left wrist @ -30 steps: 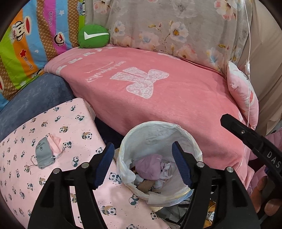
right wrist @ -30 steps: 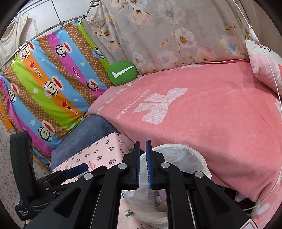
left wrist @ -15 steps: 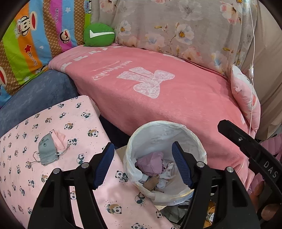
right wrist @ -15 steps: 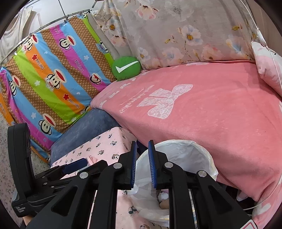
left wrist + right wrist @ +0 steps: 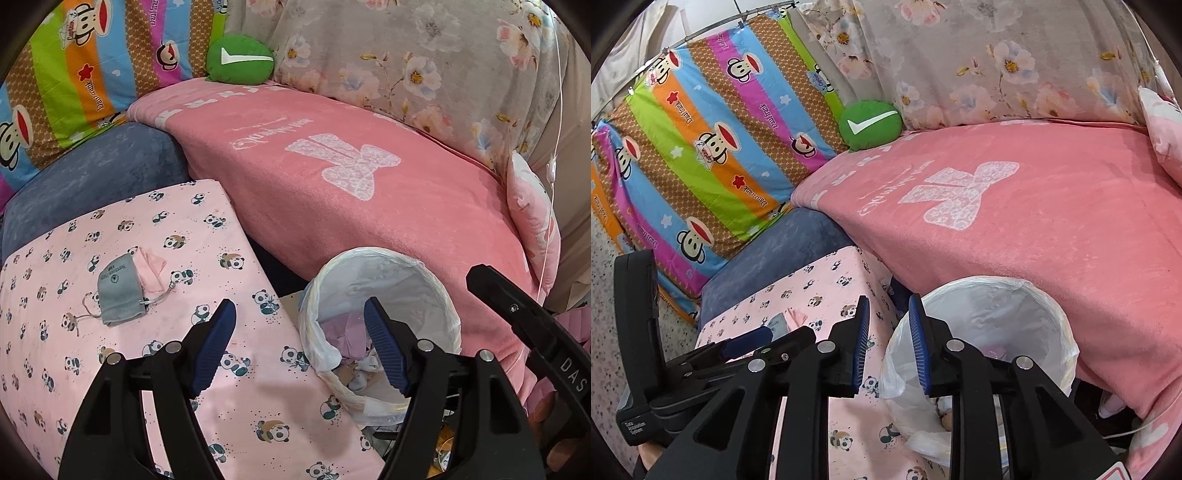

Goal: Collect trash
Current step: 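Return both tools to the grey mask pouch and pink cloth on the cushion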

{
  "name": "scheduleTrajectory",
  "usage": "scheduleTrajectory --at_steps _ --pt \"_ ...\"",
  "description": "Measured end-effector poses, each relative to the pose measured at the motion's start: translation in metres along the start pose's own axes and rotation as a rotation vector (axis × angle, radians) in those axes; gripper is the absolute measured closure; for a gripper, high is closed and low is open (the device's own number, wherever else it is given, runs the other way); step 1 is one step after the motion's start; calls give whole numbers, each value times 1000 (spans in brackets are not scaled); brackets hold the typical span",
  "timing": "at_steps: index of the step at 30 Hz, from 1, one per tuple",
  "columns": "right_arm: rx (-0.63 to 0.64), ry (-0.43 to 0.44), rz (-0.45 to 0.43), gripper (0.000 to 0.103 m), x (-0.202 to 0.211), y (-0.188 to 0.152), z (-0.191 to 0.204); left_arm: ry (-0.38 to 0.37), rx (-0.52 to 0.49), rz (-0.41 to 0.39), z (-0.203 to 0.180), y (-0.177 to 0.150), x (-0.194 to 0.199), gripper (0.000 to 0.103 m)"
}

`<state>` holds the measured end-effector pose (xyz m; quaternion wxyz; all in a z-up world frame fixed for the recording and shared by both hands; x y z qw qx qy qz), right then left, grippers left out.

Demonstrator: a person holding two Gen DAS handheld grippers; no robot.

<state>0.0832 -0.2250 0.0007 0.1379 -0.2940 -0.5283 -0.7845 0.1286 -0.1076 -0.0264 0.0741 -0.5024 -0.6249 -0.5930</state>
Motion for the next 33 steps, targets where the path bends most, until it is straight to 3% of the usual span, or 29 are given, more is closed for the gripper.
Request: scheduleTrajectory --at_steps 17,21,24,33 --pt "88 39 75 77 -34 -25 61 54 99 7 65 -13 6 34" --pt "107 41 97 77 -46 -32 76 92 134 4 93 -19 6 26" --pt "119 41 111 72 -55 -37 86 118 167 14 116 -25 6 24" --pt "184 60 195 72 -109 -59 133 178 295 54 196 -45 -2 23"
Point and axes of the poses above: each gripper's, at about its wrist camera, not at the fingertips, and x roughly against the way its jaws point, z to its left, y to its top, the point moved 7 cm from there along -x, roughly the way its jaws point, and after that the axes turned 9 degrees about -y, right-handed, at the moved point
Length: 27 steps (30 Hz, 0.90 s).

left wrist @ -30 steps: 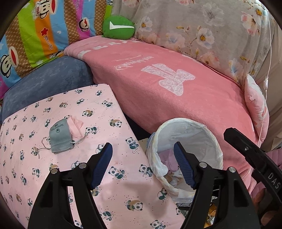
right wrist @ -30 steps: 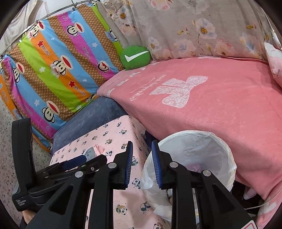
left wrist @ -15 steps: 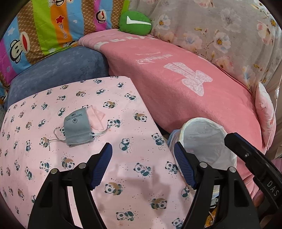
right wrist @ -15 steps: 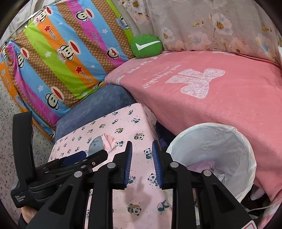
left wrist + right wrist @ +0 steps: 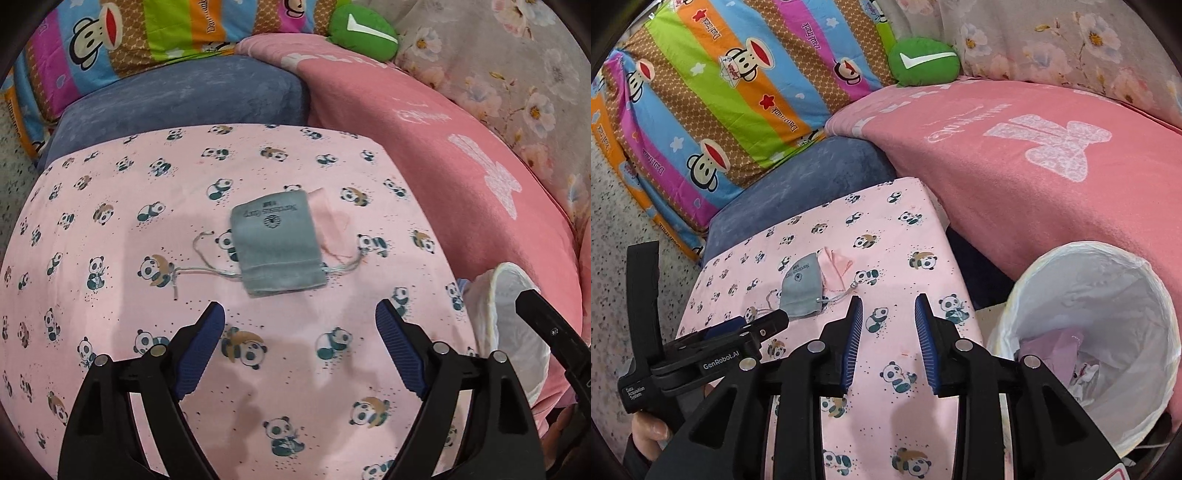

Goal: Collect trash
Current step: 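Return both tools to the grey mask pouch and pink cloth on the cushion, then grasp the grey pouch with the left tool while the right tool grasps the pink cloth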

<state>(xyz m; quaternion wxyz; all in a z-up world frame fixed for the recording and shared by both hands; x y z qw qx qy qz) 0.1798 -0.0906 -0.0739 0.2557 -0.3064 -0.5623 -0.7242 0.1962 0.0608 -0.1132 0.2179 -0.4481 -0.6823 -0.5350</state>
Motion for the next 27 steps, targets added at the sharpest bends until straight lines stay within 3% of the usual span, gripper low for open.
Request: scheduleTrajectory --at_steps 6,13,15,19,21,24,27 --pt "39 20 52 72 -44 -3 36 5 42 27 32 4 -16 23" --pt "59 26 97 71 -81 -2 64 -22 26 55 40 11 -35 27" --pt "61 24 104 71 -91 0 69 -36 18 72 38 12 -42 38" --pt "64 17 112 71 -104 2 74 -19 -19 79 35 15 -50 50" --pt "65 13 118 71 -113 4 76 -14 -39 77 34 16 -50 70" --pt "64 15 127 71 -121 6 79 -38 -27 74 38 18 -48 88" --pt "70 19 135 71 -131 10 84 -45 -19 56 43 25 -42 91"
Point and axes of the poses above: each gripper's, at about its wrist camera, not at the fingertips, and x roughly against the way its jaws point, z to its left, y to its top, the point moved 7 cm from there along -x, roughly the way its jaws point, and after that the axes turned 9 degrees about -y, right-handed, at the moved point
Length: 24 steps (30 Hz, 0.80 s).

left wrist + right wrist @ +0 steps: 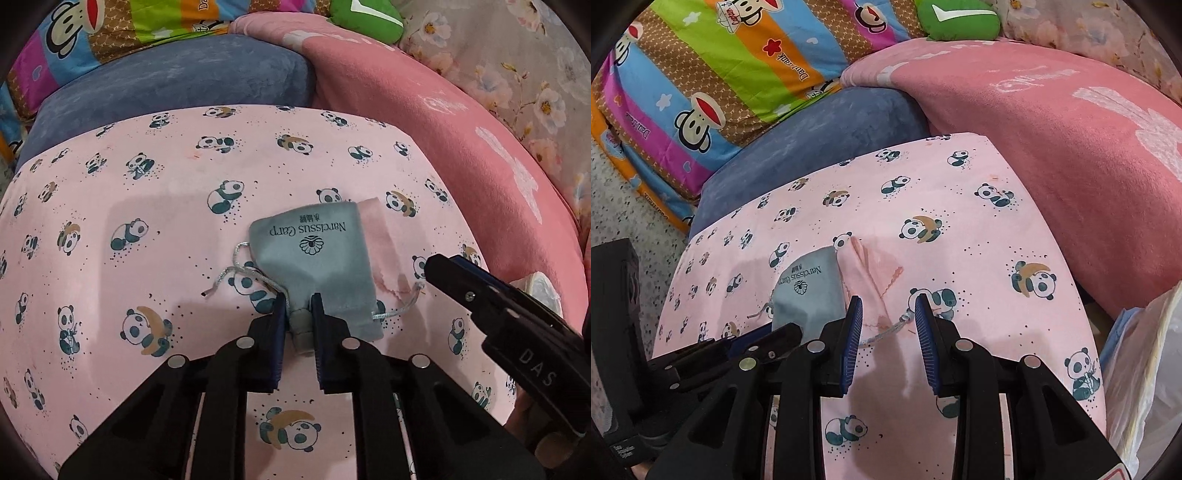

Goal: Collect trash
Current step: 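Grasp the grey pouch with the left tool while the right tool grasps the pink cloth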

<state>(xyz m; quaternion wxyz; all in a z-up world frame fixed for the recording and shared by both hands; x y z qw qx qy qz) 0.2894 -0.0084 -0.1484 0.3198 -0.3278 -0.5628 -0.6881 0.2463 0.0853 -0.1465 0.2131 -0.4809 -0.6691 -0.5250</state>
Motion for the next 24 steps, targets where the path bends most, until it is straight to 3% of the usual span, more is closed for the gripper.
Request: scheduleTrajectory --at_steps 8,21,23,24 --pt "16 15 35 71 -32 10 19 25 21 -37 26 13 14 91" --pt "52 60 53 71 -55 14 57 30 37 -20 40 13 7 91" --pt "72 50 53 74 -55 15 61 31 37 -20 40 12 7 91" --pt "89 44 61 83 -57 14 64 31 37 -20 40 11 7 91"
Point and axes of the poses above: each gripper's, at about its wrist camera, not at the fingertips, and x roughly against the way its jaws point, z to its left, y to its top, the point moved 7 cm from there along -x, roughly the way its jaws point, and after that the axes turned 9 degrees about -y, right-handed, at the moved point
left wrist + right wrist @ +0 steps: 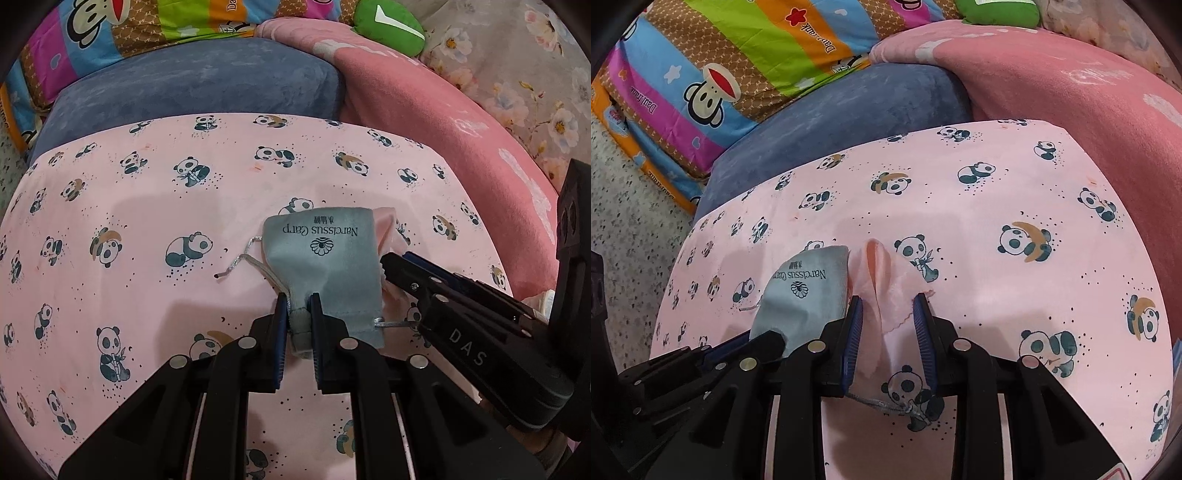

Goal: Collect trash
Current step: 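Grasp the grey pouch with the left tool while the right tool grasps the pink cloth, then carry the grey pouch and pink cloth over the wastebasket and open both tools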

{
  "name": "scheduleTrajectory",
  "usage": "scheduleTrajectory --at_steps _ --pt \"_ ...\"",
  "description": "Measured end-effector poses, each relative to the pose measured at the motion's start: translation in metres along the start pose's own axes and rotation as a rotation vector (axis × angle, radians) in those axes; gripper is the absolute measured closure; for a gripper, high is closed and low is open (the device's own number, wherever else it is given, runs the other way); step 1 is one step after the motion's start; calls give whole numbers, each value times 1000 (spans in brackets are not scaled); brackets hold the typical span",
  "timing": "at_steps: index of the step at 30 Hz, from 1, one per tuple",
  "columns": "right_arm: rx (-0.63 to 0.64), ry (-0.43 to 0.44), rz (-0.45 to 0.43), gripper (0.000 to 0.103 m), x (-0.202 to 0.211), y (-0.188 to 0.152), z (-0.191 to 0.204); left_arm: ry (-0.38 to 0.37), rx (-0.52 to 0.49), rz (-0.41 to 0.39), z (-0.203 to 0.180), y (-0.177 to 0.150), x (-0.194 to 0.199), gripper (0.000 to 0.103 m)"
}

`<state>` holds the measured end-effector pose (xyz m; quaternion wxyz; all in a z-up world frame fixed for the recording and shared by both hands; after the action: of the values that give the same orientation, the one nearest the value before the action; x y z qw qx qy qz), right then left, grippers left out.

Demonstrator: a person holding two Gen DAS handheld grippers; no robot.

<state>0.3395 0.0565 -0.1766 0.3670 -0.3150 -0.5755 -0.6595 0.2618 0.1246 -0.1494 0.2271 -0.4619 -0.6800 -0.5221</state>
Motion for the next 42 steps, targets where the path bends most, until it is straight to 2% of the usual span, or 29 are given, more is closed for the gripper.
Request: scheduleTrajectory --at_steps 1,2,9,16,19,31,35,42 --pt "5 -2 2 96 0 0 1 0 0 0 0 -1 1 91" --pt "13 -3 -1 98 0 0 2 1 0 0 0 -1 2 91" --pt "14 -42 -42 100 22 -10 -13 3 6 -6 0 -8 12 91" --pt "-62 -39 -111 100 70 -22 -37 -19 -22 -24 -25 -16 30 91" --pt "-76 -39 -138 100 89 -22 -44 -34 -42 -38 -42 -18 40 91" --pt "-127 -70 -305 100 207 -24 -86 -99 -189 -110 -135 -25 85 91" --pt "-158 -89 -367 100 253 -32 -109 -129 -237 -126 -169 -29 96 91" --pt "-212 -121 -432 100 305 -49 -152 -167 -331 -130 -227 -41 101 91"
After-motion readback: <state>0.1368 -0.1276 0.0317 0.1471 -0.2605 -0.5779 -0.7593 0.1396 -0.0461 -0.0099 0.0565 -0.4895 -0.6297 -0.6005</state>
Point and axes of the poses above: each gripper's, at about its wrist camera, not at the fingertips, and x roughly against the way its jaws point, z to its left, y to its top, the point moved 7 cm from there along -x, roughly the way its jaws point, and after that the axes turned 9 degrees about -y, right-handed, at the moved point
